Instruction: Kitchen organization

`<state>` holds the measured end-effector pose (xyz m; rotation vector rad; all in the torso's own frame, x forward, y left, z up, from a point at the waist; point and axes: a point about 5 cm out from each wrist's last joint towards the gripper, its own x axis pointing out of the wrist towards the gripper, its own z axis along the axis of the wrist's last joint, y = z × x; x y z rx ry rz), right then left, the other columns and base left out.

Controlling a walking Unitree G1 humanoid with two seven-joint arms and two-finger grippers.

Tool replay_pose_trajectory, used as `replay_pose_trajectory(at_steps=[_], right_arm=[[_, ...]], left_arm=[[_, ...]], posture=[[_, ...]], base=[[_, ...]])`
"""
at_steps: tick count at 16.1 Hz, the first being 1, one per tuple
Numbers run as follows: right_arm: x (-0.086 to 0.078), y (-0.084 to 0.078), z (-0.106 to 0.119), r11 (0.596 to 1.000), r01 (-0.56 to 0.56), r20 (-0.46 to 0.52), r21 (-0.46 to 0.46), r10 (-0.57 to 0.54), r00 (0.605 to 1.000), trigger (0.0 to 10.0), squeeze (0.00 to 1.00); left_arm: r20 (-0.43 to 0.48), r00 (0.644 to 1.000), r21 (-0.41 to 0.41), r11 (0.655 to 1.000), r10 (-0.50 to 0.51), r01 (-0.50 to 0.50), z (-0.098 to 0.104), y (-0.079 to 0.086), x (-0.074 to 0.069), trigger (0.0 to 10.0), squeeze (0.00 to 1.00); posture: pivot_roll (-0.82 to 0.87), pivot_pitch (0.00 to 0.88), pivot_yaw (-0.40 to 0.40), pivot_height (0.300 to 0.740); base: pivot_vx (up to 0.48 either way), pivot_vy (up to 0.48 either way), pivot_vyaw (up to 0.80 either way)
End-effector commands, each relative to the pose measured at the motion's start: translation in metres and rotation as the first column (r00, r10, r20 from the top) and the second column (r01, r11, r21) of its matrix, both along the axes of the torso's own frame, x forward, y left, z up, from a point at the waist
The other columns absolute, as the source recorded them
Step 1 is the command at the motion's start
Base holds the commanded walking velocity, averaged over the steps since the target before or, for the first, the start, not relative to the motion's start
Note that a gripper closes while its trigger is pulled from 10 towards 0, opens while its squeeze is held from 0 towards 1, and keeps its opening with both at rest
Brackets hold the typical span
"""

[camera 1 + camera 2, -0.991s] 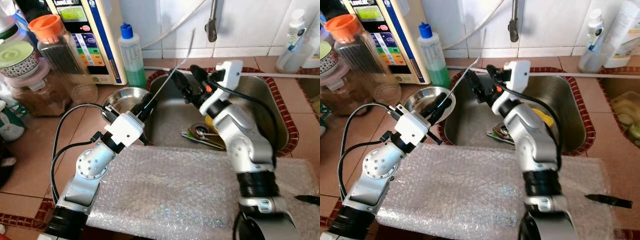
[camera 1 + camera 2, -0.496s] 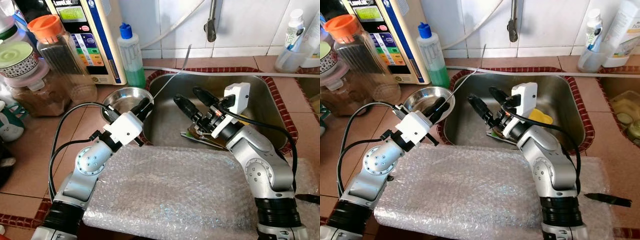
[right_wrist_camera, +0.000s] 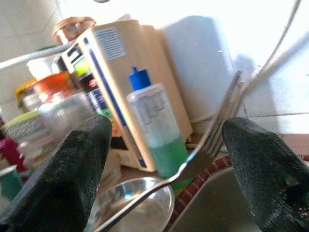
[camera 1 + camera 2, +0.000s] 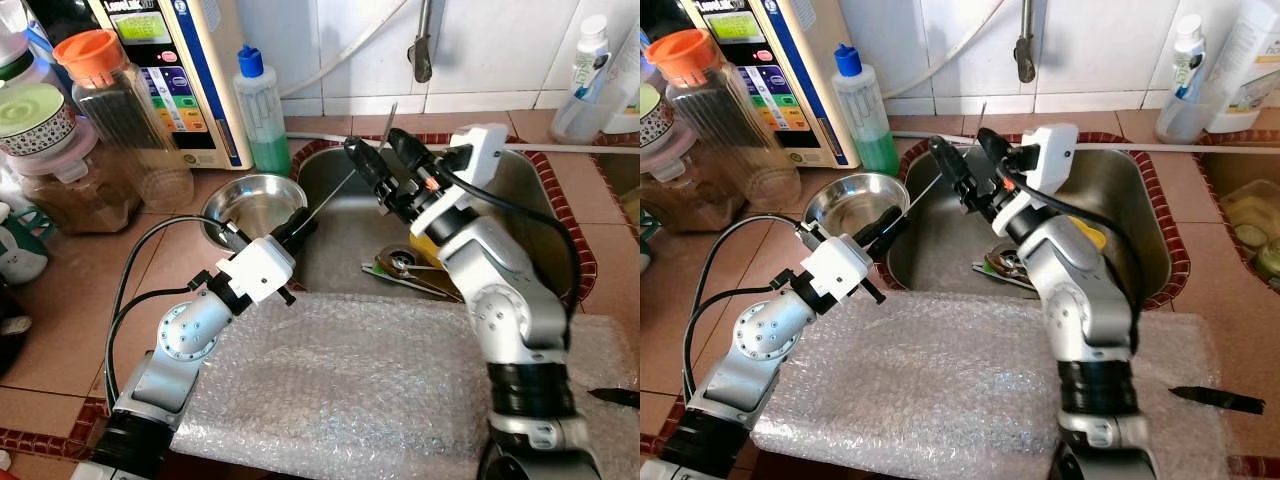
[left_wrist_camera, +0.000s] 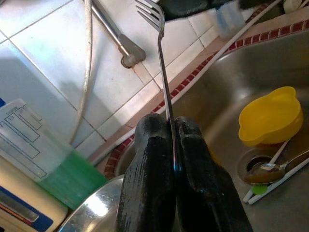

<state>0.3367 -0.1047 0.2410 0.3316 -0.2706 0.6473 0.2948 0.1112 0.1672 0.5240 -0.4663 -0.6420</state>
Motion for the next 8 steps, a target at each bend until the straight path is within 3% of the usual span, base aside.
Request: replay_pose_trajectory(at_steps=[1, 2, 3, 4, 5, 6, 8], right_arm=[[0.004, 0.003, 0.008, 1.000, 0.004, 0.012, 0.029, -0.004, 1.000, 10.0, 0.00], [0.006, 0.005, 0.010, 0.999, 0.001, 0.007, 0.054, -0.001, 1.000, 2.0, 0.00], [0.008, 0.006, 0.011, 0.997, 0.003, 0.003, 0.074, -0.003, 1.000, 0.0, 0.00], [0.010, 0.006, 0.012, 0.996, 0.008, -0.005, 0.086, -0.008, 1.000, 0.0, 0.00], [0.011, 0.005, 0.012, 0.994, 0.021, -0.018, 0.104, -0.019, 1.000, 4.2, 0.00], [0.013, 0.005, 0.011, 0.993, 0.026, -0.028, 0.115, -0.023, 0.999, 4.2, 0.00], [0.014, 0.004, 0.010, 0.991, 0.029, -0.039, 0.131, -0.024, 0.999, 2.1, 0.00]], left_arm=[[0.024, 1.000, -0.001, 1.000, -0.011, 0.011, 0.004, 0.000, -0.004, 0.0, 0.00], [0.024, 1.000, -0.002, 1.000, -0.010, 0.010, 0.004, 0.000, -0.004, 0.0, 0.00], [0.024, 1.000, -0.004, 1.000, -0.007, 0.007, 0.003, 0.000, -0.005, 0.0, 0.00], [0.025, 1.000, -0.008, 1.000, -0.001, 0.001, 0.004, 0.001, -0.005, 0.0, 0.00], [0.025, 1.000, -0.009, 1.000, 0.005, -0.005, 0.004, 0.002, -0.005, 0.0, 0.00], [0.025, 1.000, -0.010, 1.000, 0.005, -0.004, 0.004, 0.002, -0.005, 0.0, 0.00], [0.025, 1.000, -0.011, 1.000, 0.003, -0.003, 0.004, 0.002, -0.006, 0.0, 0.00]], posture=[[-0.21, 0.170, 0.132, 0.740], [-0.20, 0.171, 0.128, 0.740], [-0.20, 0.171, 0.126, 0.740], [-0.20, 0.171, 0.125, 0.740], [-0.20, 0.172, 0.123, 0.740], [-0.20, 0.172, 0.123, 0.740], [-0.20, 0.172, 0.123, 0.740]], base=[[0.000, 0.000, 0.00], [0.000, 0.000, 0.00], [0.000, 0.000, 0.00], [0.000, 0.000, 0.00], [0.000, 0.000, 0.00], [0.000, 0.000, 0.00], [0.000, 0.000, 0.00]])
